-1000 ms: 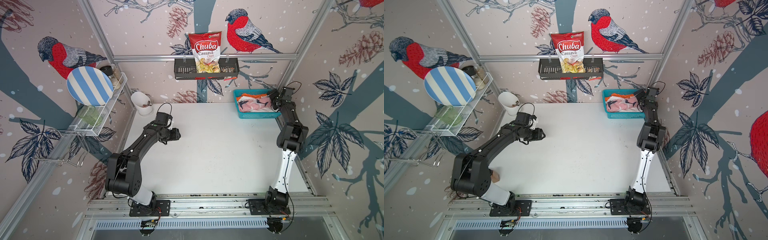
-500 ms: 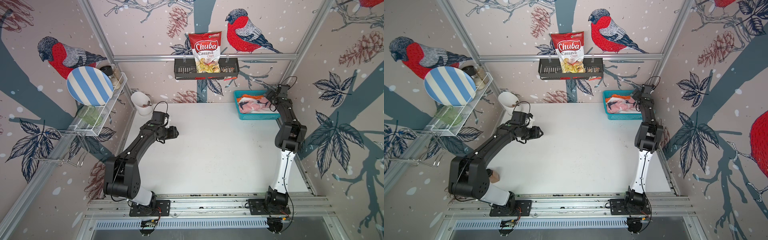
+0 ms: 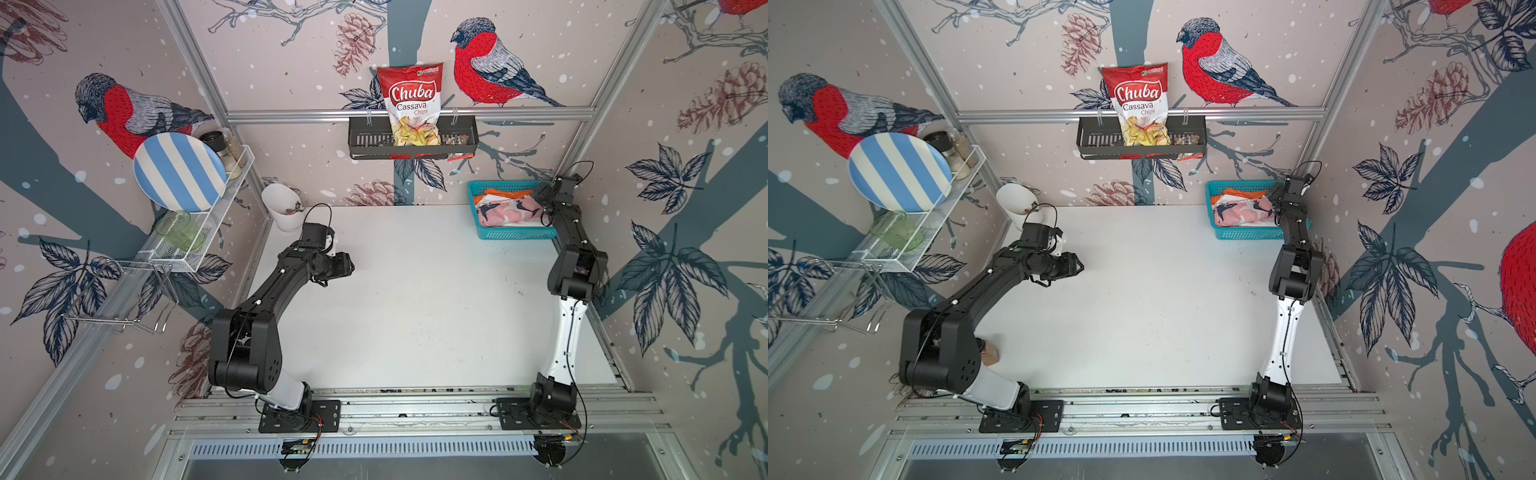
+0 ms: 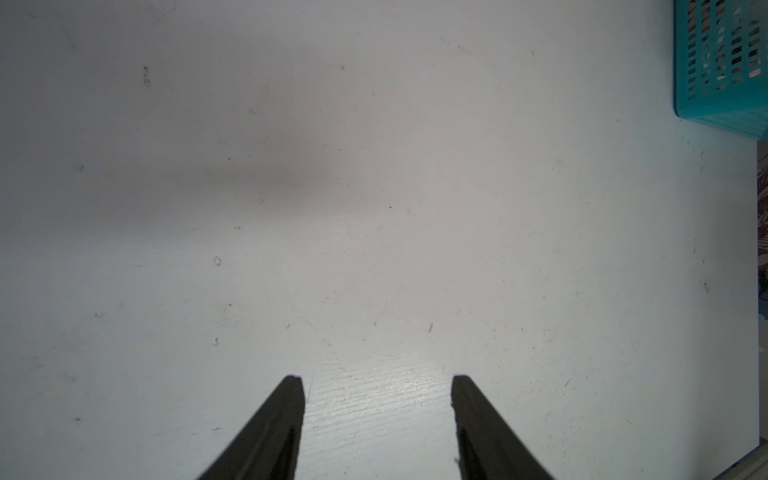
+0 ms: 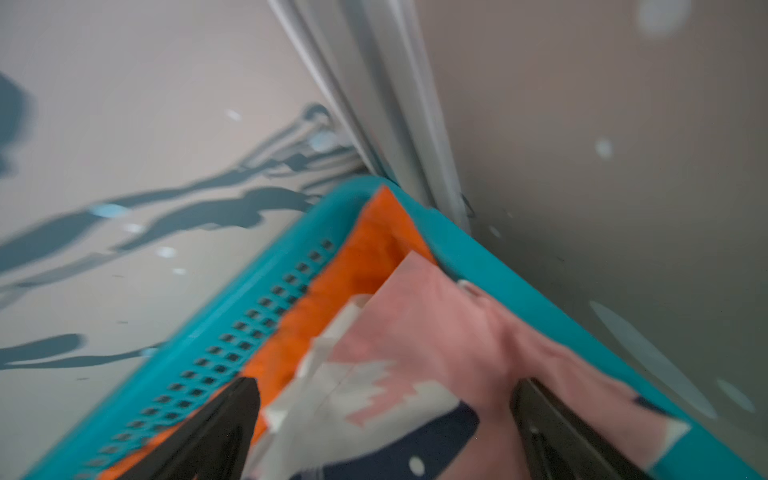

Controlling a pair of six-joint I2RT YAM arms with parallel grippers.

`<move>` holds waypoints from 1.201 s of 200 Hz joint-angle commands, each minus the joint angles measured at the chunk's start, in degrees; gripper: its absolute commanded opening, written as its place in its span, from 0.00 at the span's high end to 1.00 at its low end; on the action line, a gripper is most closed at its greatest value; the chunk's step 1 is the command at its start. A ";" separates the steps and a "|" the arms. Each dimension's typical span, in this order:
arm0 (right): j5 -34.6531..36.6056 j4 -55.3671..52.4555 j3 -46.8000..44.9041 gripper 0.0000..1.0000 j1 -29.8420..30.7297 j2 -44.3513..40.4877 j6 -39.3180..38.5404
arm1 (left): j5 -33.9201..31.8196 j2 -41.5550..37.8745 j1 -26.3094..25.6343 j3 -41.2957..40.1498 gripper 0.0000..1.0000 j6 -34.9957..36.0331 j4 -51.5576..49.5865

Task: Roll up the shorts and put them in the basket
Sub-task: Reset both arms

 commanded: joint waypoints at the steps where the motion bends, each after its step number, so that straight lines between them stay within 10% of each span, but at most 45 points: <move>1: 0.98 0.59 -1.42 0.00 -1.16 0.91 0.35 | -0.27 0.41 0.68 0.05 0.39 -0.11 1.08; 43: 0.90 2.52 -5.23 0.00 -0.27 -7.08 -1.91 | -1.80 -1.53 0.88 -0.13 0.34 -2.00 2.37; 79: 4.64 3.36 -12.53 0.00 2.88 -21.24 -4.32 | -5.67 -5.76 0.83 -2.69 0.05 -8.31 7.57; 165: 31.15 38.43 -82.71 0.00 20.44 -61.26 -19.67 | -45.55 -14.81 0.25 -28.00 0.04 -8.76 41.40; 240: 25.76 67.05 -112.11 0.00 20.37 -60.45 -22.80 | -45.55 -0.90 0.35 -36.43 0.05 10.99 76.17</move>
